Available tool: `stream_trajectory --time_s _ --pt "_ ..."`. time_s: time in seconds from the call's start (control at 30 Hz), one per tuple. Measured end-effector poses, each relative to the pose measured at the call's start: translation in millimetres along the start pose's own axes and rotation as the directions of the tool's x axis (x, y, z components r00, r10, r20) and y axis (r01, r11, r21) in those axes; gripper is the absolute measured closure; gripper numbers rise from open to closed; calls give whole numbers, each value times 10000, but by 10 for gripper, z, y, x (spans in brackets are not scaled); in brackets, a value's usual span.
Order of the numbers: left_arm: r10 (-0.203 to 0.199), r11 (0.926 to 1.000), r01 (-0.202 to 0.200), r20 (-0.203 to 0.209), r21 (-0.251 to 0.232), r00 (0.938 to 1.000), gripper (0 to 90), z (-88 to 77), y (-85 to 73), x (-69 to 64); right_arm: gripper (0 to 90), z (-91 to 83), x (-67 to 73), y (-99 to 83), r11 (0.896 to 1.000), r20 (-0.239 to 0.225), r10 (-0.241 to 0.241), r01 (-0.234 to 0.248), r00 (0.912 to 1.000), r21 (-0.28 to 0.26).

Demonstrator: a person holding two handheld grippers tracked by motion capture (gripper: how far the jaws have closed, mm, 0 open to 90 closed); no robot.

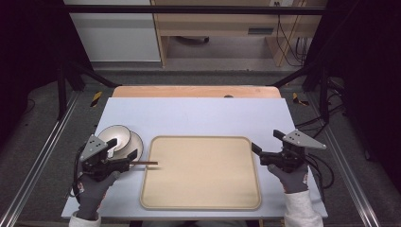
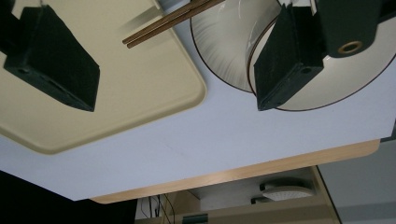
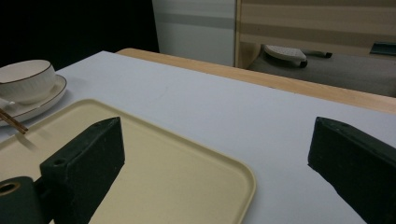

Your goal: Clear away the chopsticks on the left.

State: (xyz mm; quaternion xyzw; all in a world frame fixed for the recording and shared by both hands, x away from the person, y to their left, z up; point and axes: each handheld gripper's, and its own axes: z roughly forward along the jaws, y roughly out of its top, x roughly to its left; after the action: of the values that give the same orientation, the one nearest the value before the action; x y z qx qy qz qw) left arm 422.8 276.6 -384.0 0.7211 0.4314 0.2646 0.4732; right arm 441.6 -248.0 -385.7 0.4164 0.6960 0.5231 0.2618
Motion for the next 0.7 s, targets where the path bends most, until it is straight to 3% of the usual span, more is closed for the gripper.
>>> stream_trajectory --time_s 0.43,0.7 --pt "179 9998 -179 -95 98 9998 135 -173 -102 119 39 -13 35 -1 9999 55 -108 107 9999 133" --pt "65 10000 -64 -122 70 9999 125 -298 -176 206 39 -3 108 17 9994 -37 -190 191 9998 279"
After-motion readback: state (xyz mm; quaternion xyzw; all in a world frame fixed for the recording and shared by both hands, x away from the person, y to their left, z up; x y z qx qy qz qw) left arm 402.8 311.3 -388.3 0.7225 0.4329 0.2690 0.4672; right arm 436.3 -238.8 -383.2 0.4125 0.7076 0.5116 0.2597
